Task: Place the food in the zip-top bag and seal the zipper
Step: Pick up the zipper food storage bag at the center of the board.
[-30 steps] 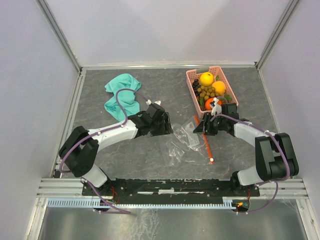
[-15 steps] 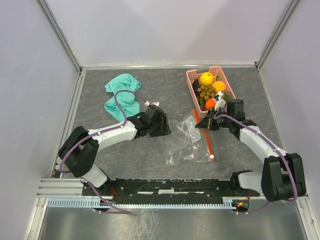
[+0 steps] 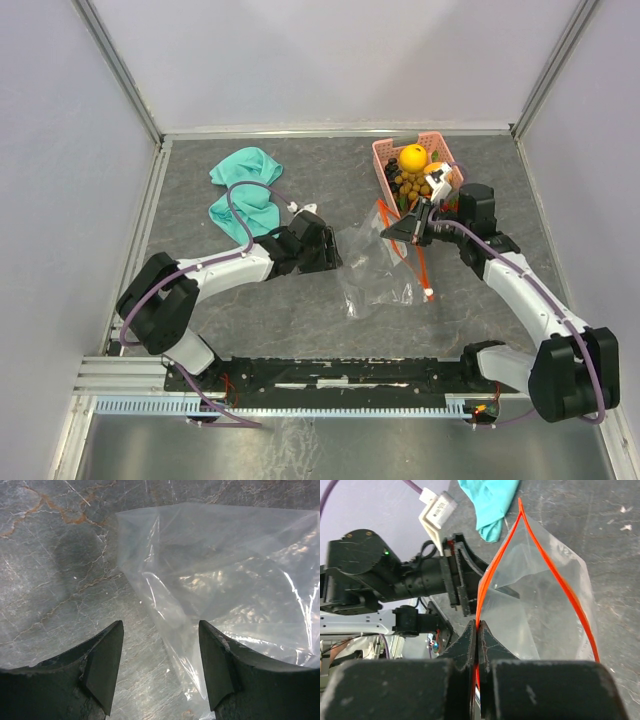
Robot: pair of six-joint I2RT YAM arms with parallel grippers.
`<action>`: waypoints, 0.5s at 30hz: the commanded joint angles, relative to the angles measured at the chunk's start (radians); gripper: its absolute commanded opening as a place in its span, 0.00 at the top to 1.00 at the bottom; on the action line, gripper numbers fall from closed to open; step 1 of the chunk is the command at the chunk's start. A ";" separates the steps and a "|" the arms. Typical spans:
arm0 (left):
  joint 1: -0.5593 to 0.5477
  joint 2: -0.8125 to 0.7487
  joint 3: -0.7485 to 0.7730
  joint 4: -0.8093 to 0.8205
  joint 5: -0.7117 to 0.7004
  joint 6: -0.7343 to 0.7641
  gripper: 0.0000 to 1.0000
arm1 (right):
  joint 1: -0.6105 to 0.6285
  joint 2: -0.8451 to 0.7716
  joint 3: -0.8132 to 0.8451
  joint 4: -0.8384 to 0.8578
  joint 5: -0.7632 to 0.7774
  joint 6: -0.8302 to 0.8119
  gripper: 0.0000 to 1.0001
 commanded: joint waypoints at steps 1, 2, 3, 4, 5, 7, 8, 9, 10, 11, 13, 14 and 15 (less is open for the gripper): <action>0.006 -0.044 0.005 0.053 -0.040 0.042 0.31 | 0.050 -0.020 0.112 0.013 0.019 -0.008 0.98; 0.006 -0.057 0.007 0.053 -0.041 0.043 0.31 | 0.067 -0.020 0.137 -0.040 0.052 -0.050 0.98; 0.006 -0.072 0.010 0.049 -0.046 0.043 0.30 | 0.087 -0.018 0.160 -0.099 0.087 -0.097 0.98; 0.007 -0.091 0.013 0.040 -0.052 0.044 0.29 | 0.106 -0.018 0.182 -0.161 0.121 -0.132 0.98; 0.008 -0.109 0.017 0.027 -0.061 0.045 0.28 | 0.127 -0.016 0.200 -0.193 0.154 -0.163 0.98; 0.008 -0.150 0.027 -0.009 -0.074 0.044 0.27 | 0.160 -0.012 0.239 -0.246 0.215 -0.213 0.98; 0.007 -0.172 0.037 -0.030 -0.080 0.044 0.27 | 0.177 -0.008 0.261 -0.272 0.248 -0.234 0.98; 0.008 -0.204 0.044 -0.055 -0.087 0.044 0.27 | 0.194 -0.005 0.286 -0.301 0.291 -0.260 0.98; 0.008 -0.227 0.051 -0.079 -0.101 0.042 0.27 | 0.213 -0.002 0.307 -0.327 0.332 -0.283 0.98; 0.008 -0.253 0.057 -0.113 -0.116 0.038 0.27 | 0.234 0.001 0.338 -0.354 0.370 -0.309 0.98; 0.009 -0.300 0.071 -0.155 -0.154 0.032 0.26 | 0.264 0.006 0.384 -0.400 0.444 -0.357 0.98; 0.010 -0.324 0.078 -0.183 -0.171 0.027 0.26 | 0.277 0.009 0.404 -0.418 0.475 -0.381 0.98; 0.011 -0.342 0.085 -0.201 -0.182 0.023 0.26 | 0.292 0.013 0.421 -0.432 0.508 -0.402 0.98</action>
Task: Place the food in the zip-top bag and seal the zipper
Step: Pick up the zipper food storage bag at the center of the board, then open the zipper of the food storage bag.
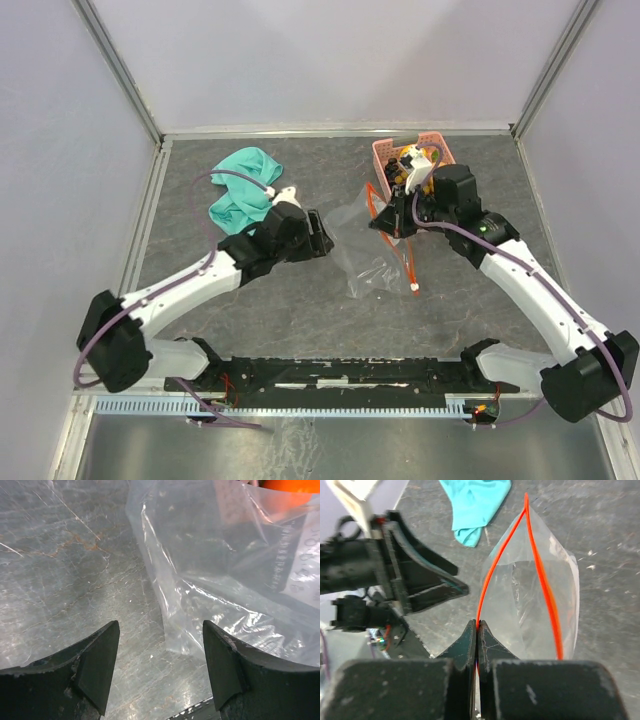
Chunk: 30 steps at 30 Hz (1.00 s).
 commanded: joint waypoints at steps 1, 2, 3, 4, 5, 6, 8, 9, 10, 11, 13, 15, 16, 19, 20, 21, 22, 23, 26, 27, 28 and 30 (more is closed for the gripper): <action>0.009 -0.115 0.070 -0.104 -0.103 0.014 0.26 | 0.061 0.012 0.120 -0.108 0.216 -0.160 0.98; 0.008 -0.131 0.079 -0.111 -0.106 0.009 0.26 | 0.076 0.017 0.137 -0.119 0.245 -0.180 0.98; 0.009 -0.143 0.091 -0.115 -0.104 0.003 0.26 | 0.094 0.023 0.149 -0.132 0.277 -0.199 0.98; 0.009 -0.153 0.103 -0.114 -0.096 -0.005 0.26 | 0.111 0.029 0.159 -0.138 0.305 -0.216 0.98; 0.009 -0.157 0.114 -0.110 -0.083 -0.014 0.26 | 0.128 0.036 0.167 -0.143 0.330 -0.229 0.98; 0.009 -0.160 0.129 -0.106 -0.069 -0.024 0.25 | 0.148 0.042 0.173 -0.144 0.352 -0.239 0.98; 0.008 -0.159 0.160 -0.097 -0.046 -0.040 0.25 | 0.187 0.053 0.185 -0.145 0.397 -0.258 0.98; 0.008 -0.161 0.175 -0.092 -0.041 -0.048 0.25 | 0.210 0.058 0.188 -0.144 0.433 -0.265 0.98; 0.008 -0.161 0.187 -0.086 -0.039 -0.057 0.26 | 0.233 0.063 0.193 -0.143 0.465 -0.273 0.98; 0.008 -0.164 0.198 -0.076 -0.038 -0.064 0.26 | 0.258 0.066 0.196 -0.141 0.496 -0.281 0.98; 0.009 -0.170 0.209 -0.042 -0.037 -0.077 0.25 | 0.305 0.073 0.198 -0.130 0.554 -0.295 0.98; 0.009 -0.171 0.215 -0.011 -0.036 -0.089 0.26 | 0.343 0.076 0.197 -0.114 0.606 -0.296 0.98; 0.009 -0.168 0.216 0.003 -0.036 -0.095 0.26 | 0.362 0.079 0.196 -0.106 0.632 -0.296 0.98; 0.009 -0.158 0.212 0.036 -0.038 -0.125 0.30 | 0.408 0.086 0.185 -0.077 0.694 -0.289 0.98; 0.008 -0.155 0.209 0.049 -0.037 -0.132 0.31 | 0.426 0.089 0.180 -0.069 0.708 -0.284 0.98; 0.008 -0.153 0.204 0.059 -0.035 -0.138 0.33 | 0.440 0.090 0.177 -0.058 0.723 -0.278 0.98; 0.008 -0.151 0.199 0.071 -0.033 -0.142 0.34 | 0.449 0.094 0.173 -0.049 0.733 -0.272 0.98; 0.008 -0.149 0.194 0.081 -0.031 -0.145 0.35 | 0.458 0.097 0.172 -0.044 0.741 -0.265 0.98; 0.009 -0.147 0.182 0.103 -0.024 -0.157 0.37 | 0.485 0.115 0.174 -0.033 0.761 -0.250 0.98; 0.009 -0.145 0.178 0.113 -0.019 -0.160 0.38 | 0.493 0.122 0.173 -0.029 0.767 -0.247 0.98; 0.009 -0.144 0.174 0.124 -0.014 -0.162 0.38 | 0.500 0.128 0.172 -0.023 0.769 -0.245 0.98; 0.008 -0.136 0.171 0.131 -0.004 -0.166 0.39 | 0.513 0.138 0.168 -0.007 0.775 -0.234 0.98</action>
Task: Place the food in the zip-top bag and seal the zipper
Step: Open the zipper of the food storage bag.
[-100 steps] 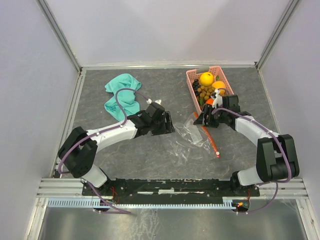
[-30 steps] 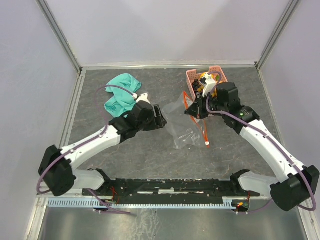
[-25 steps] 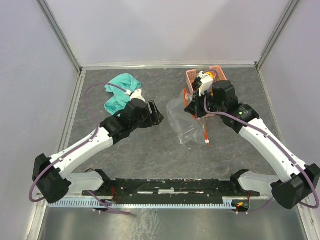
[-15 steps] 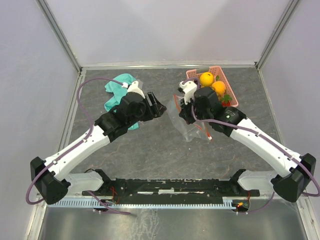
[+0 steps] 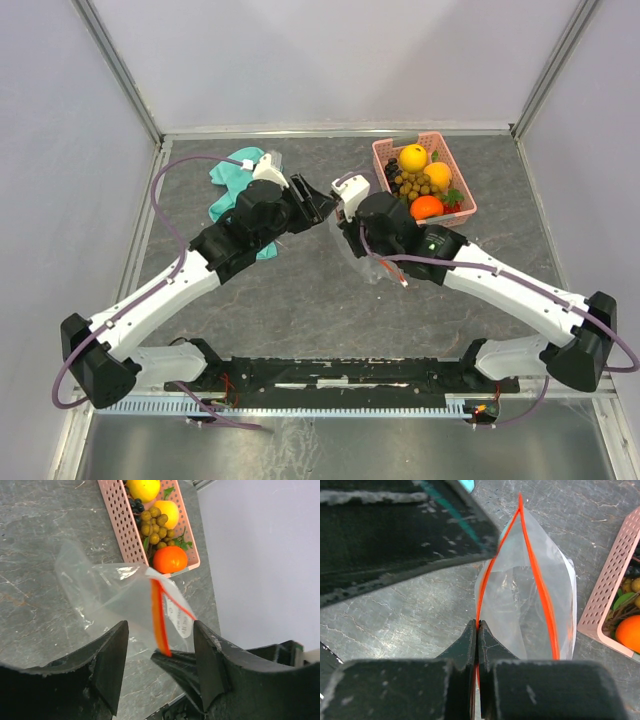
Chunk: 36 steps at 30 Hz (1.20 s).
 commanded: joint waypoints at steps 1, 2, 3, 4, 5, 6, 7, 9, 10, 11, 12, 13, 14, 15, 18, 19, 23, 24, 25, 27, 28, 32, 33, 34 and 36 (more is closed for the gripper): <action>0.002 0.013 -0.004 0.088 0.031 -0.052 0.40 | 0.032 0.019 0.020 0.083 0.060 0.031 0.98; 0.001 0.019 -0.007 0.089 0.035 -0.051 0.41 | 0.036 0.022 0.018 0.093 0.064 0.039 0.98; 0.000 0.022 -0.012 0.088 0.035 -0.051 0.42 | 0.039 0.025 0.016 0.099 0.066 0.045 0.98; 0.001 0.023 -0.016 0.083 0.034 -0.053 0.43 | 0.041 0.028 0.016 0.106 0.068 0.051 0.98; 0.001 0.025 -0.022 0.078 0.031 -0.053 0.44 | 0.041 0.031 0.014 0.112 0.071 0.057 0.98; 0.001 0.025 -0.029 0.072 0.028 -0.055 0.46 | 0.043 0.032 0.013 0.118 0.071 0.063 0.98; 0.001 0.024 -0.034 0.064 0.022 -0.054 0.47 | 0.044 0.032 0.011 0.123 0.074 0.068 0.98; 0.001 0.017 -0.046 0.039 0.005 -0.056 0.49 | 0.047 0.036 0.008 0.131 0.079 0.078 0.98; 0.001 0.012 -0.055 0.035 -0.005 -0.057 0.50 | 0.048 0.037 0.008 0.133 0.080 0.081 0.98; 0.001 0.007 -0.065 0.031 -0.014 -0.058 0.50 | 0.048 0.040 0.008 0.135 0.080 0.084 0.98; 0.001 0.002 -0.074 0.029 -0.021 -0.059 0.51 | 0.049 0.043 0.005 0.138 0.079 0.085 0.98; 0.001 0.001 -0.082 0.029 -0.025 -0.059 0.52 | 0.051 0.046 0.005 0.141 0.079 0.087 0.98; 0.001 0.002 -0.087 0.030 -0.025 -0.059 0.53 | 0.050 0.049 0.003 0.144 0.073 0.088 0.98; 0.001 0.007 -0.089 0.031 -0.021 -0.058 0.54 | 0.052 0.054 0.002 0.149 0.068 0.091 0.97; 0.001 0.026 -0.088 0.044 -0.001 -0.056 0.56 | 0.057 0.070 0.001 0.158 0.054 0.094 0.97; 0.001 0.032 -0.088 0.049 0.005 -0.054 0.57 | 0.060 0.076 0.000 0.161 0.053 0.097 0.97; 0.000 0.052 -0.086 0.050 0.019 -0.047 0.61 | 0.068 0.096 -0.010 0.182 0.051 0.100 0.97; -0.001 0.052 -0.089 0.050 0.020 -0.047 0.62 | 0.068 0.096 -0.011 0.186 0.048 0.102 0.97; -0.001 0.049 -0.092 0.050 0.018 -0.047 0.65 | 0.069 0.096 -0.012 0.192 0.043 0.104 0.96; -0.001 0.040 -0.094 0.040 0.002 -0.044 0.69 | 0.069 0.094 -0.011 0.195 0.031 0.104 0.95; 0.000 0.034 -0.094 0.037 -0.008 -0.040 0.73 | 0.070 0.090 -0.009 0.193 0.029 0.103 0.94; 0.000 0.014 -0.089 0.017 -0.043 -0.013 0.87 | 0.070 0.073 -0.003 0.183 0.020 0.086 0.87; 0.001 0.010 -0.088 0.012 -0.051 -0.006 0.90 | 0.069 0.071 0.004 0.173 0.012 0.082 0.84; 0.001 0.007 -0.085 0.004 -0.059 0.001 0.92 | 0.070 0.069 0.015 0.161 0.001 0.076 0.81; 0.002 0.003 -0.080 -0.012 -0.077 0.013 0.95 | 0.070 0.058 0.034 0.131 -0.018 0.062 0.73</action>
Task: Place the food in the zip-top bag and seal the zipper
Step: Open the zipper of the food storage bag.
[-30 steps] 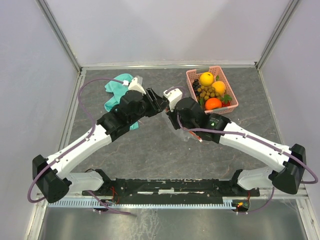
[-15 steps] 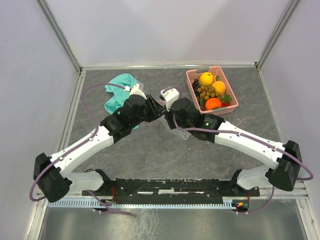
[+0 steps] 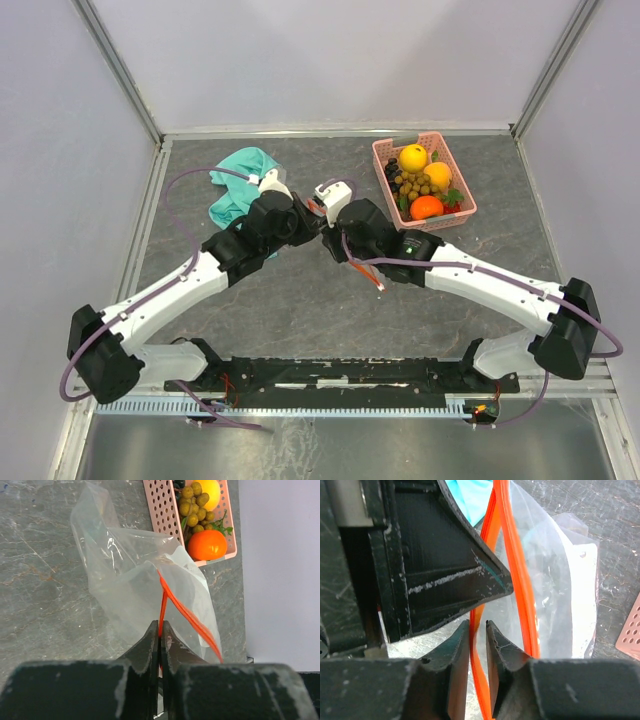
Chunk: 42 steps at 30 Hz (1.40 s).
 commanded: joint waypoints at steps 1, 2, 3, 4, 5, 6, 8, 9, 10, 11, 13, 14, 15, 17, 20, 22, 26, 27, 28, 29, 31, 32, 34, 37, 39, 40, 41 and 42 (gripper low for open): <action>0.002 -0.039 0.016 -0.027 -0.075 0.048 0.96 | 0.004 -0.049 0.056 -0.011 -0.035 -0.028 0.68; 0.001 -0.041 0.018 -0.031 -0.080 0.054 0.96 | 0.004 -0.059 0.062 -0.027 -0.037 -0.033 0.65; 0.001 -0.044 0.020 -0.037 -0.084 0.058 0.97 | 0.004 -0.068 0.070 -0.045 -0.036 -0.039 0.61; 0.001 -0.047 0.020 -0.039 -0.088 0.062 0.97 | 0.003 -0.079 0.077 -0.062 -0.034 -0.046 0.58; 0.001 -0.049 0.021 -0.041 -0.090 0.065 0.97 | 0.004 -0.088 0.085 -0.083 -0.033 -0.055 0.54; 0.001 -0.052 0.022 -0.043 -0.093 0.068 0.97 | 0.004 -0.099 0.092 -0.106 -0.029 -0.064 0.52; 0.001 -0.053 0.025 -0.048 -0.096 0.073 0.97 | 0.004 -0.119 0.101 -0.137 -0.013 -0.082 0.48; 0.002 -0.053 0.027 -0.051 -0.097 0.075 0.97 | 0.004 -0.127 0.106 -0.147 -0.001 -0.090 0.47; 0.001 -0.053 0.029 -0.053 -0.097 0.077 0.97 | 0.004 -0.135 0.110 -0.159 0.016 -0.098 0.46; 0.001 -0.053 0.030 -0.056 -0.097 0.078 0.97 | 0.003 -0.140 0.116 -0.169 0.032 -0.107 0.45; 0.001 -0.055 0.031 -0.059 -0.097 0.080 0.97 | 0.003 -0.144 0.124 -0.182 0.063 -0.130 0.44; 0.001 -0.055 0.033 -0.061 -0.097 0.081 0.97 | 0.004 -0.143 0.126 -0.185 0.077 -0.141 0.43; 0.001 -0.056 0.034 -0.063 -0.097 0.081 0.97 | 0.003 -0.136 0.128 -0.186 0.090 -0.149 0.42; 0.001 -0.057 0.037 -0.066 -0.095 0.082 0.97 | 0.004 -0.116 0.134 -0.191 0.119 -0.159 0.40; 0.001 -0.059 0.039 -0.069 -0.095 0.082 0.97 | 0.003 -0.084 0.127 -0.179 0.153 -0.160 0.34; 0.002 -0.060 0.042 -0.072 -0.095 0.081 0.97 | 0.003 -0.066 0.123 -0.170 0.147 -0.155 0.32; 0.001 -0.058 0.047 -0.079 -0.092 0.078 0.97 | 0.004 -0.053 0.119 -0.161 0.080 -0.125 0.26; 0.001 -0.058 0.047 -0.080 -0.091 0.076 0.97 | 0.005 -0.055 0.114 -0.155 0.062 -0.119 0.24; 0.001 -0.058 0.048 -0.080 -0.089 0.074 0.97 | 0.004 -0.061 0.107 -0.144 0.046 -0.113 0.22; 0.000 -0.058 0.049 -0.079 -0.087 0.071 0.97 | 0.004 -0.066 0.097 -0.134 0.037 -0.108 0.21; 0.001 -0.058 0.054 -0.080 -0.083 0.071 0.97 | 0.003 -0.069 0.083 -0.119 0.040 -0.102 0.18; 0.001 -0.058 0.055 -0.080 -0.083 0.071 0.97 | 0.004 -0.066 0.081 -0.120 0.049 -0.099 0.18; 0.001 -0.057 0.059 -0.080 -0.080 0.071 0.97 | 0.004 -0.054 0.079 -0.124 0.060 -0.100 0.16; 0.001 -0.056 0.068 -0.082 -0.080 0.068 0.97 | 0.004 -0.048 0.072 -0.114 0.040 -0.098 0.10; 0.001 -0.054 0.073 -0.084 -0.080 0.069 0.97 | 0.005 -0.044 0.071 -0.114 0.050 -0.097 0.09; 0.001 -0.056 0.075 -0.086 -0.081 0.069 0.97 | 0.004 -0.044 0.066 -0.115 0.076 -0.096 0.09; 0.001 -0.057 0.077 -0.086 -0.079 0.069 0.97 | 0.004 -0.043 0.061 -0.119 0.115 -0.095 0.10; 0.001 -0.057 0.078 -0.087 -0.079 0.069 0.97 | 0.005 -0.043 0.054 -0.123 0.157 -0.093 0.10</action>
